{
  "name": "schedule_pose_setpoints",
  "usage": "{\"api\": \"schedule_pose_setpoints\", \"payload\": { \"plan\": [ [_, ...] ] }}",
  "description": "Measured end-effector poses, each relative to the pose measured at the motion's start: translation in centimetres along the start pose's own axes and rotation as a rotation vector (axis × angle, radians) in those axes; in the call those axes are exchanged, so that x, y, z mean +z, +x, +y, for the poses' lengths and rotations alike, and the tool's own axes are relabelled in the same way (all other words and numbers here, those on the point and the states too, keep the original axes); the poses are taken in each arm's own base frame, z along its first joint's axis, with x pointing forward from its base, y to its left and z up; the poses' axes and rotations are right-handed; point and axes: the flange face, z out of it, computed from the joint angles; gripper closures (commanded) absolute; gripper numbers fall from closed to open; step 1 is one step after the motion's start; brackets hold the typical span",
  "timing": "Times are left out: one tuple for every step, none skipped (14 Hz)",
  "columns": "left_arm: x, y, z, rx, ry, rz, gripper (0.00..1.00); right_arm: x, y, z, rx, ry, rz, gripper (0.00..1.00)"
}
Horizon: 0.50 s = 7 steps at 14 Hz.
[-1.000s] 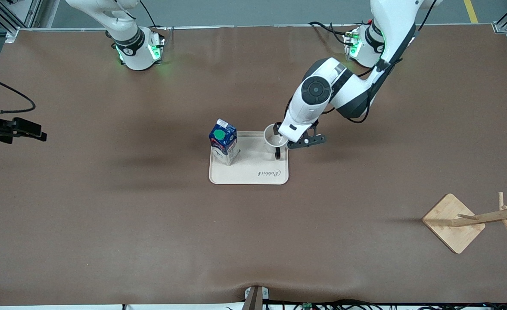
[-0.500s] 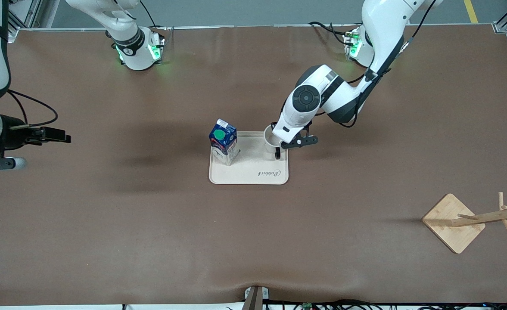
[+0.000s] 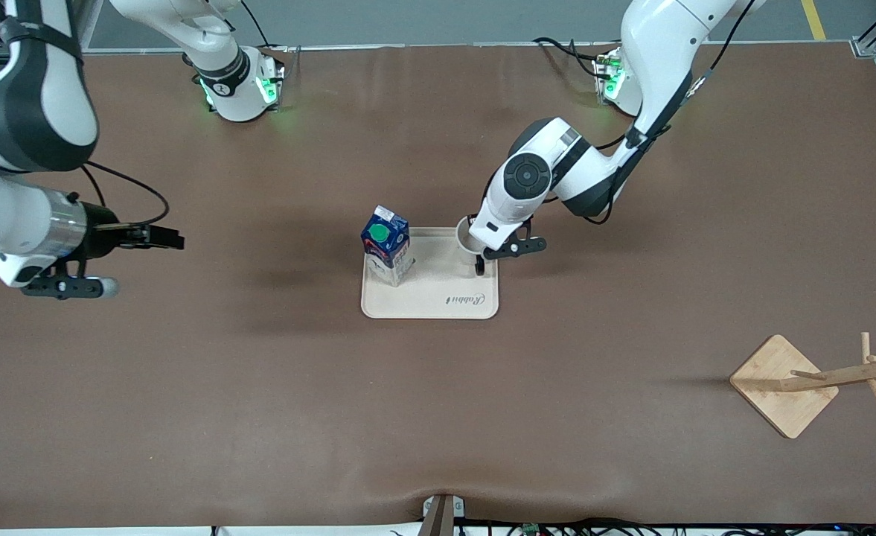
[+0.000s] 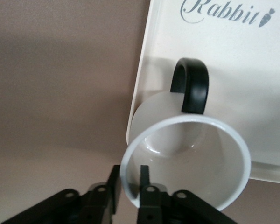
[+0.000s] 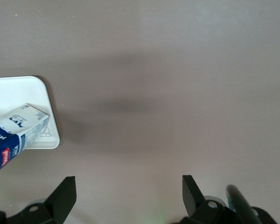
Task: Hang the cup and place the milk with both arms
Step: 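Grasp the mug rim with the left gripper while the right gripper approaches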
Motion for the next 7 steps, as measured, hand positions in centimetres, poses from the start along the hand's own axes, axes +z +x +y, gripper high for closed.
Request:
{"api": "schedule_pose_setpoints", "payload": {
  "plan": [
    [-0.3,0.3,0.1,-0.003,-0.011,0.008,1.00,0.1,0.0,-0.6,0.007,-0.002,0.003,0.00],
    [-0.7,0.6,0.2,-0.005,-0.018,0.015,1.00,0.1,0.0,-0.7,0.012,-0.003,0.005,0.00],
    [-1.1,1.0,0.2,-0.010,-0.024,0.022,1.00,0.1,0.0,-0.7,0.015,-0.003,0.005,0.00],
    [-1.6,1.5,0.1,-0.011,-0.029,0.034,1.00,0.1,0.0,-0.7,0.015,-0.003,0.005,0.00],
    [-2.3,2.2,0.1,-0.013,-0.034,0.053,1.00,0.1,-0.1,-0.9,0.019,-0.003,0.004,0.00],
    [-3.3,3.2,-0.2,-0.020,-0.043,0.075,1.00,0.3,-0.1,-1.3,0.030,-0.005,0.001,0.00],
    [-4.6,4.2,-0.6,-0.031,-0.056,0.100,1.00,0.6,-0.1,-2.1,0.043,-0.009,-0.003,0.00]
  ]
}}
